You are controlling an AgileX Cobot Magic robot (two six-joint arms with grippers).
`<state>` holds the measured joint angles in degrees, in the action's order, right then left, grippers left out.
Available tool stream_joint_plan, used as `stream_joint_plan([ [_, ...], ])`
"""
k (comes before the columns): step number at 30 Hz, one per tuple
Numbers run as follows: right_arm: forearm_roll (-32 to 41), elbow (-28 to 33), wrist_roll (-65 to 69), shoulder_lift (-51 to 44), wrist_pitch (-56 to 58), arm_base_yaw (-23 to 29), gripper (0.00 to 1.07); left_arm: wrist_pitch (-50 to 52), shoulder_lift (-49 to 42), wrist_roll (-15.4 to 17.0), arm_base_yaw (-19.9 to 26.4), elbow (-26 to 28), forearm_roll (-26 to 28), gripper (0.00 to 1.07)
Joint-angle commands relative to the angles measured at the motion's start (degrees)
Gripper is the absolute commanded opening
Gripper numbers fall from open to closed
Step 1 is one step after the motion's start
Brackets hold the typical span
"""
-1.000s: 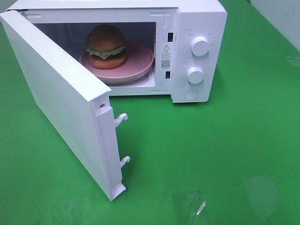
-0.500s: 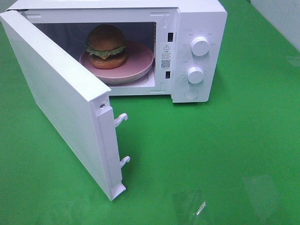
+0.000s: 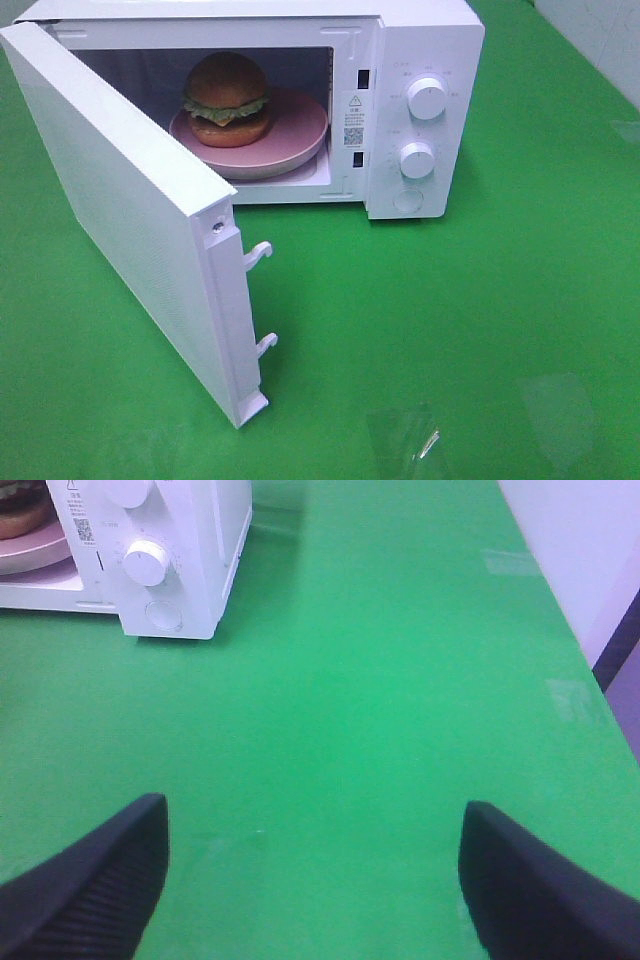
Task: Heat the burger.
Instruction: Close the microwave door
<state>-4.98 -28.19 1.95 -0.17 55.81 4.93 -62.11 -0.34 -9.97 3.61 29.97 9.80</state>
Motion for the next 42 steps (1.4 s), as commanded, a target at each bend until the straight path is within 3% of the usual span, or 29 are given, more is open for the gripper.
stream_joint_plan([
  [1, -0.23, 0.06, 0.17, -1.60, -0.74, -0.23, 0.76, 0.57, -0.80, 0.11, -0.11, -0.17, 0.11, 0.98],
  [16, -0.23, 0.06, 0.17, -1.60, -0.74, -0.23, 0.76, 3.67, 1.43, 0.06, -0.11, 1.89, 1.95, 0.98],
  [26, -0.23, 0.06, 0.23, -1.60, -0.74, -0.23, 0.76, 15.36, 11.86, -0.11, -0.11, 2.18, 1.26, 0.93],
  [30, -0.23, 0.06, 0.23, -1.60, -0.74, -0.23, 0.76, 22.23, 17.53, -0.06, -0.11, 2.18, 0.86, 0.75],
  [31, -0.23, 0.06, 0.23, -1.60, -0.74, -0.23, 0.76, 22.23, 17.53, -0.06, -0.11, 2.18, 0.86, 0.75],
  [32, -0.23, 0.06, 0.23, -1.60, -0.74, -0.23, 0.76, 24.12, 19.77, 0.00, -0.11, 2.18, 0.97, 0.66],
  [33, -0.23, 0.06, 0.23, -1.60, -0.74, -0.23, 0.76, 24.12, 19.77, 0.00, -0.11, 2.18, 0.97, 0.66],
  [34, -0.23, 0.06, 0.23, -1.60, -0.74, -0.23, 0.76, 25.84, 22.40, 0.11, -0.11, 2.18, 0.92, 0.53],
  [35, -0.23, 0.06, 0.23, -1.60, -0.74, -0.23, 0.76, 25.84, 22.40, 0.11, -0.11, 2.18, 0.92, 0.53],
  [36, -0.23, 0.06, 0.23, -1.60, -0.74, -0.23, 0.76, 27.27, 24.98, 0.11, -0.11, 2.18, 0.92, 0.40],
  [37, -0.23, 0.06, 0.23, -1.60, -0.74, -0.23, 0.76, 27.27, 24.98, 0.11, -0.11, 2.18, 0.92, 0.40],
  [38, -0.23, 0.06, 0.23, -1.60, -0.74, -0.23, 0.76, 28.76, 27.44, 0.11, -0.11, 2.18, 1.20, 0.23],
  [39, -0.23, 0.06, 0.23, -1.60, -0.74, -0.23, 0.76, 28.76, 27.44, 0.11, -0.11, 2.18, 1.20, 0.23],
  [40, -0.23, 0.06, 0.23, -1.60, -0.74, -0.23, 0.76, 30.71, 30.48, 0.11, -0.11, 2.18, 1.32, 0.03],
  [42, -0.23, 0.06, 0.23, -1.60, -0.74, -0.23, 0.76, 32.09, 31.97, 0.00, -0.11, 2.18, 1.32, 0.00],
])
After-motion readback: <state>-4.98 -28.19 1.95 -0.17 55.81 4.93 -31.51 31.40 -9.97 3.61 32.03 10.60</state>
